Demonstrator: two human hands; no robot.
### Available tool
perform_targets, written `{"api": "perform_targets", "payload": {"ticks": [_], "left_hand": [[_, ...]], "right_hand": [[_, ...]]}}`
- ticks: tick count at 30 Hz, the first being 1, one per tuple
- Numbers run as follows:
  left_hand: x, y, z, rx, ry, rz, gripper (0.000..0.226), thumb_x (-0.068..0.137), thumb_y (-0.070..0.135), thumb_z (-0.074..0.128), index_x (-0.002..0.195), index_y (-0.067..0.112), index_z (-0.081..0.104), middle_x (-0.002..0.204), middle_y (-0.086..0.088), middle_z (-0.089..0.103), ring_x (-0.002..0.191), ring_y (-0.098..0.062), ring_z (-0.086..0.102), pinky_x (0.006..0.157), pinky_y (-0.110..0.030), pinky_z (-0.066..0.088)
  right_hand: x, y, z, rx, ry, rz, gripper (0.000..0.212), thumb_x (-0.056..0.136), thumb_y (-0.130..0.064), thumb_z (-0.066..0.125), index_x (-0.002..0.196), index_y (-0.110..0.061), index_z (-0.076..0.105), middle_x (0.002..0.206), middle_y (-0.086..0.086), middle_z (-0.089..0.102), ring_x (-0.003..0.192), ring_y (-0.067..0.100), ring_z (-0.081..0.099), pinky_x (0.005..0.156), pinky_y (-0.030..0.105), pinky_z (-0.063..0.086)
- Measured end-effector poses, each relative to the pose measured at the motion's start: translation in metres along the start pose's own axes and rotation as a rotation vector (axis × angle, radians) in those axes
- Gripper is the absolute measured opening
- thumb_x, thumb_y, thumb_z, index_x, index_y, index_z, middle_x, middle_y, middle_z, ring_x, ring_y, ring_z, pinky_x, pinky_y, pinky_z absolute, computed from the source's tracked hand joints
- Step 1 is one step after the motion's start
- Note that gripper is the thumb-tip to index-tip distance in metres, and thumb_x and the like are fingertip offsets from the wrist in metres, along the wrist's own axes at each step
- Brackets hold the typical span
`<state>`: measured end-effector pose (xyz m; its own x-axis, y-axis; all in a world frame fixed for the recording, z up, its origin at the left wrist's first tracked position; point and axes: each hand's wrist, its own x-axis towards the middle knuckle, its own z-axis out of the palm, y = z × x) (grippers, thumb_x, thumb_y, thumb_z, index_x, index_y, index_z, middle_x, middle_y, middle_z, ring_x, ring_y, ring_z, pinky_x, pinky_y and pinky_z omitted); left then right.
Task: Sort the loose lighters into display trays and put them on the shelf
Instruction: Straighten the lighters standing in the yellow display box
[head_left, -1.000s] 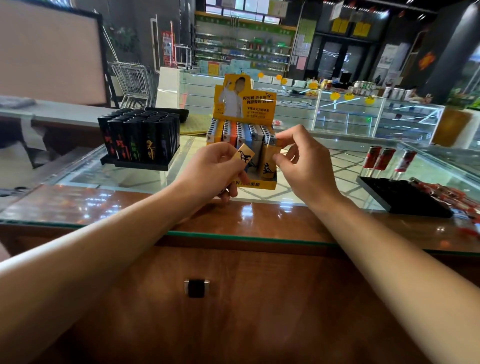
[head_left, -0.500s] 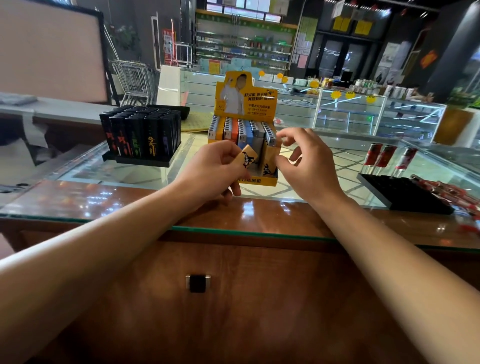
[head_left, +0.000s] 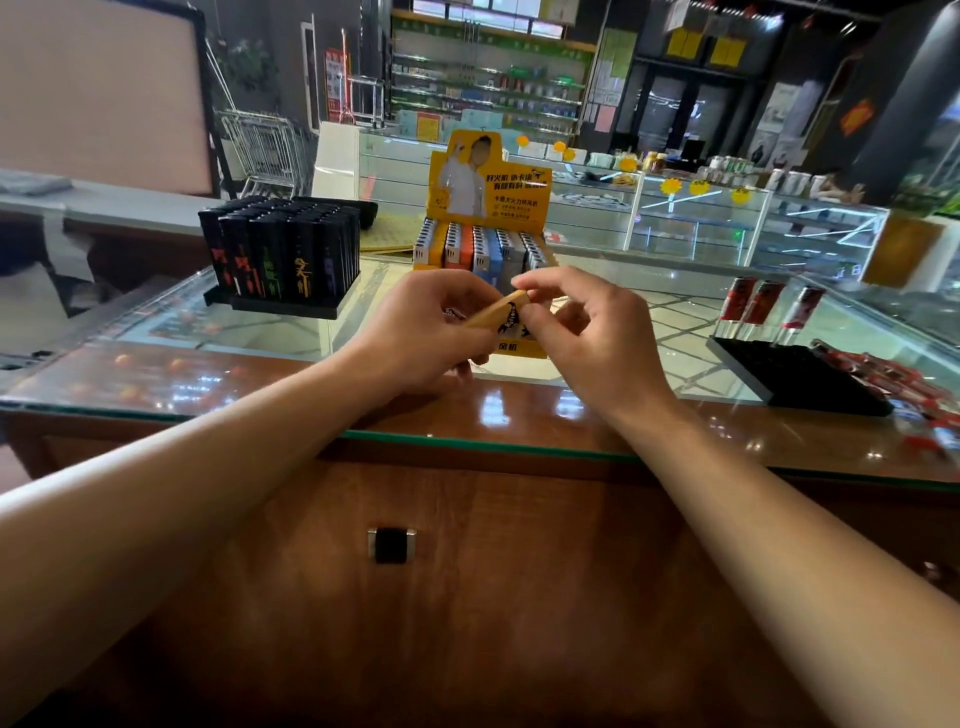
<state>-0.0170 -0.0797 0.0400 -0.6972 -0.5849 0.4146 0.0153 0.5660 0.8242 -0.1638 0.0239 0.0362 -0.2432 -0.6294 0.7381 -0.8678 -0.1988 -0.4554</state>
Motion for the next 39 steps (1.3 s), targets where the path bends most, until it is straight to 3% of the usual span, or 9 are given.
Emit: {"api": "perform_targets", "payload": {"ticks": [6, 10, 13, 18, 22, 25, 32, 35, 39], "left_hand": [[0.0006, 0.001, -0.0037, -0.102, 0.115, 0.053, 0.026, 0.074, -0.012, 0.072, 0.093, 0.006, 0.07, 0.078, -0.008, 0.069, 0.055, -0.012, 0.063, 0.055, -0.026, 0.055], [0.0009, -0.0005, -0.0047, -0.189, 0.186, 0.084, 0.022, 0.076, -0.008, 0.076, 0.09, 0.007, 0.066, 0.081, -0.011, 0.072, 0.066, -0.023, 0.07, 0.055, -0.037, 0.059], [0.0004, -0.0015, -0.0038, -0.186, 0.209, 0.105, 0.021, 0.078, -0.001, 0.078, 0.095, 0.005, 0.068, 0.088, -0.016, 0.074, 0.077, -0.033, 0.073, 0.067, -0.047, 0.062], [0.0005, -0.005, -0.0024, -0.083, 0.177, 0.138, 0.02, 0.078, 0.007, 0.081, 0.093, 0.015, 0.071, 0.084, -0.003, 0.074, 0.075, -0.027, 0.073, 0.071, -0.049, 0.061], [-0.0009, -0.0044, 0.001, 0.057, 0.098, 0.167, 0.023, 0.075, 0.027, 0.084, 0.086, 0.039, 0.067, 0.077, 0.016, 0.072, 0.069, -0.007, 0.071, 0.064, -0.031, 0.06], [-0.0009, -0.0035, 0.0026, 0.178, 0.095, 0.18, 0.021, 0.077, 0.029, 0.082, 0.09, 0.038, 0.067, 0.071, 0.021, 0.068, 0.068, 0.002, 0.068, 0.061, -0.018, 0.054], [-0.003, -0.0024, 0.0037, 0.266, 0.117, 0.253, 0.028, 0.077, 0.023, 0.082, 0.098, 0.034, 0.067, 0.077, 0.024, 0.065, 0.074, 0.008, 0.065, 0.069, -0.009, 0.052], [-0.0033, -0.0017, 0.0044, 0.28, 0.119, 0.284, 0.028, 0.079, 0.022, 0.082, 0.1, 0.033, 0.066, 0.077, 0.027, 0.063, 0.075, 0.013, 0.063, 0.069, -0.004, 0.048], [-0.0053, -0.0031, 0.0024, 0.327, 0.232, 0.377, 0.02, 0.081, 0.021, 0.078, 0.097, 0.03, 0.07, 0.079, 0.022, 0.066, 0.075, 0.002, 0.066, 0.07, -0.013, 0.053]], "right_hand": [[-0.0048, 0.0024, -0.0017, 0.029, 0.017, 0.117, 0.01, 0.087, -0.017, 0.069, 0.094, -0.024, 0.067, 0.079, -0.012, 0.065, 0.055, 0.003, 0.053, 0.052, 0.014, 0.04], [-0.0067, -0.0008, -0.0001, -0.034, -0.095, 0.095, 0.011, 0.083, -0.023, 0.076, 0.083, -0.025, 0.066, 0.075, -0.014, 0.065, 0.062, 0.004, 0.058, 0.055, 0.011, 0.042], [-0.0068, -0.0009, 0.0018, -0.069, -0.165, 0.074, 0.012, 0.082, -0.026, 0.078, 0.082, -0.027, 0.066, 0.074, -0.017, 0.064, 0.066, 0.006, 0.06, 0.057, 0.012, 0.043], [-0.0071, -0.0015, -0.0006, 0.011, -0.124, 0.079, 0.009, 0.085, -0.024, 0.074, 0.09, -0.027, 0.067, 0.079, -0.017, 0.065, 0.063, 0.001, 0.058, 0.058, 0.012, 0.044], [-0.0063, -0.0023, -0.0026, 0.101, -0.009, 0.091, 0.018, 0.085, -0.024, 0.07, 0.103, -0.024, 0.066, 0.084, -0.011, 0.068, 0.06, 0.011, 0.059, 0.058, 0.028, 0.052], [-0.0051, -0.0027, -0.0033, 0.122, 0.023, 0.102, 0.019, 0.086, -0.021, 0.069, 0.105, -0.023, 0.066, 0.088, -0.011, 0.067, 0.063, 0.015, 0.062, 0.06, 0.033, 0.055], [-0.0032, -0.0026, -0.0001, 0.113, -0.001, 0.104, 0.023, 0.086, -0.018, 0.07, 0.108, -0.024, 0.065, 0.09, -0.013, 0.066, 0.062, 0.008, 0.06, 0.06, 0.026, 0.054], [-0.0035, -0.0036, -0.001, 0.128, 0.018, 0.102, 0.022, 0.085, -0.016, 0.071, 0.104, -0.027, 0.066, 0.088, -0.013, 0.067, 0.064, 0.013, 0.061, 0.061, 0.029, 0.056], [-0.0005, -0.0002, -0.007, 0.183, 0.116, 0.129, 0.021, 0.084, -0.014, 0.072, 0.098, -0.029, 0.066, 0.088, -0.012, 0.069, 0.062, 0.012, 0.06, 0.058, 0.026, 0.051]]}}
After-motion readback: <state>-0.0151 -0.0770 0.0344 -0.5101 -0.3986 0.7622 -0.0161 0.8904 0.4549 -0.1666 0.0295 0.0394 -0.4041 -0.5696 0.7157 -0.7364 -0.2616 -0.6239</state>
